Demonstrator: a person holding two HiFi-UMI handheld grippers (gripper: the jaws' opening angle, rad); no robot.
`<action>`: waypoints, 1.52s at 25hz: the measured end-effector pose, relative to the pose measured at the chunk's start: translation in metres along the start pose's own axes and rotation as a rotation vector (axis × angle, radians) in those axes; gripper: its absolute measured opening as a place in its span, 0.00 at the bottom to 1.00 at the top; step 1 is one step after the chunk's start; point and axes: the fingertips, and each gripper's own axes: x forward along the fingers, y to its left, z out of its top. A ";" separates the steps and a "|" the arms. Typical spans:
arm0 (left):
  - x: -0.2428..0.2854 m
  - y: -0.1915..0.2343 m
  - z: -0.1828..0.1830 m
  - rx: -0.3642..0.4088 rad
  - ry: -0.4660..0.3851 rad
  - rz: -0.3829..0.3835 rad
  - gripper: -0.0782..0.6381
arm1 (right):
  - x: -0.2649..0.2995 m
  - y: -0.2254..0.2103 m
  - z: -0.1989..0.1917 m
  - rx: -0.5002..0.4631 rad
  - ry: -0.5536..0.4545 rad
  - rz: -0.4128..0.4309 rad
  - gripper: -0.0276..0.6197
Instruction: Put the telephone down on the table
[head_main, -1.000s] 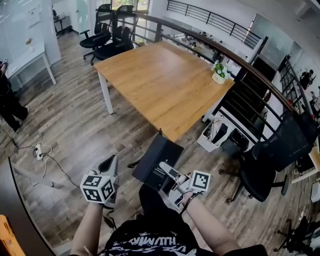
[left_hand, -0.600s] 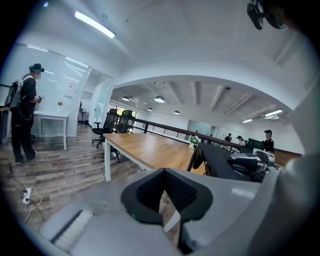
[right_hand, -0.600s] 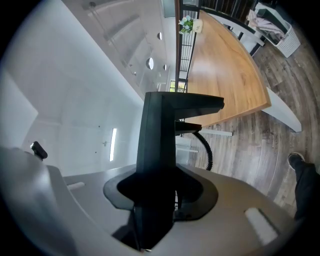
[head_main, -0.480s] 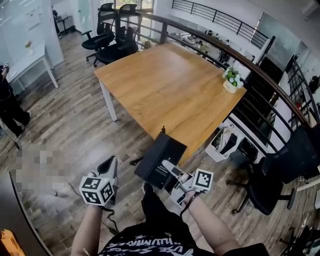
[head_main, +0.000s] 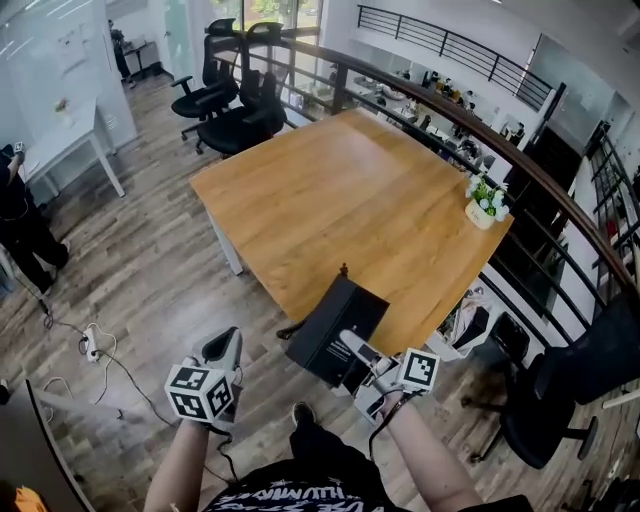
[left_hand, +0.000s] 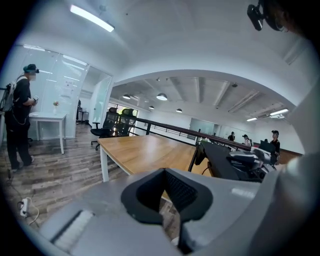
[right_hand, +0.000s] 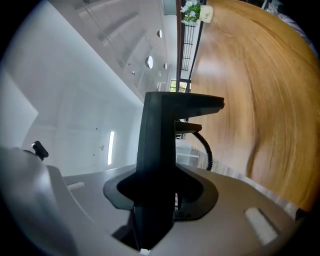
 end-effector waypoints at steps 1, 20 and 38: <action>0.009 0.002 0.006 0.010 0.001 0.000 0.11 | 0.004 0.000 0.011 -0.013 -0.001 0.001 0.29; 0.165 0.032 0.089 0.044 -0.025 -0.040 0.11 | 0.060 -0.024 0.149 -0.046 -0.093 0.016 0.29; 0.377 0.053 0.180 0.158 0.046 -0.384 0.11 | 0.162 -0.062 0.265 -0.094 -0.326 -0.100 0.29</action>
